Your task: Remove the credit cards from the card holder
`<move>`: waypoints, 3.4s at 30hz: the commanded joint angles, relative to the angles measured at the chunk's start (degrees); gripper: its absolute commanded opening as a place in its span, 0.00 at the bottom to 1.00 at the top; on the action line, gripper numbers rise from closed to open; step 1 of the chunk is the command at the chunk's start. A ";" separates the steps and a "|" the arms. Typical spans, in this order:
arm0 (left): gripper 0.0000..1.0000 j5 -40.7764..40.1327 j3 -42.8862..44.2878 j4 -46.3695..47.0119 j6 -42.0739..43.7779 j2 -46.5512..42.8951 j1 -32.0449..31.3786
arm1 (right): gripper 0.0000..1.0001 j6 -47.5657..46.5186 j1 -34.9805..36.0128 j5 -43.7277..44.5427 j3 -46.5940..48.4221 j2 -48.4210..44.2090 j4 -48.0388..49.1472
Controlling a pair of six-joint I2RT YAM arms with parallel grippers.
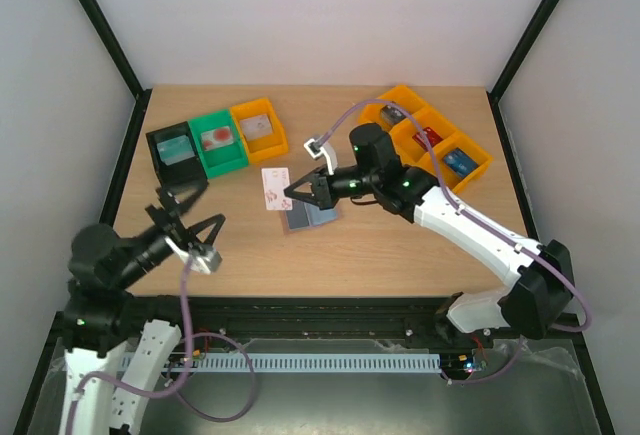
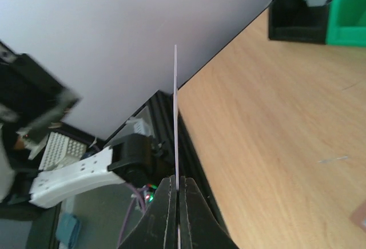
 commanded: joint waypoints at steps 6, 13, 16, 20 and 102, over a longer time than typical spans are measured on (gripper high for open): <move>0.97 11.90 -23.63 24.74 57.07 -8.64 -0.01 | 0.02 0.20 4.26 -6.15 1.80 1.86 -1.25; 0.92 12.55 -27.69 27.45 65.75 -7.25 -0.14 | 0.02 1.52 7.08 -6.83 3.07 4.64 1.32; 0.90 12.11 -28.35 27.26 67.03 -6.91 -0.92 | 0.02 2.13 7.48 -6.53 4.05 5.74 2.33; 0.81 10.71 -28.41 25.46 67.28 -6.65 -1.94 | 0.02 2.88 8.21 -6.75 5.45 6.81 3.92; 0.02 -61.81 62.47 -4.04 -41.19 105.63 -10.57 | 0.99 -7.01 -16.21 25.07 -4.24 1.97 -2.77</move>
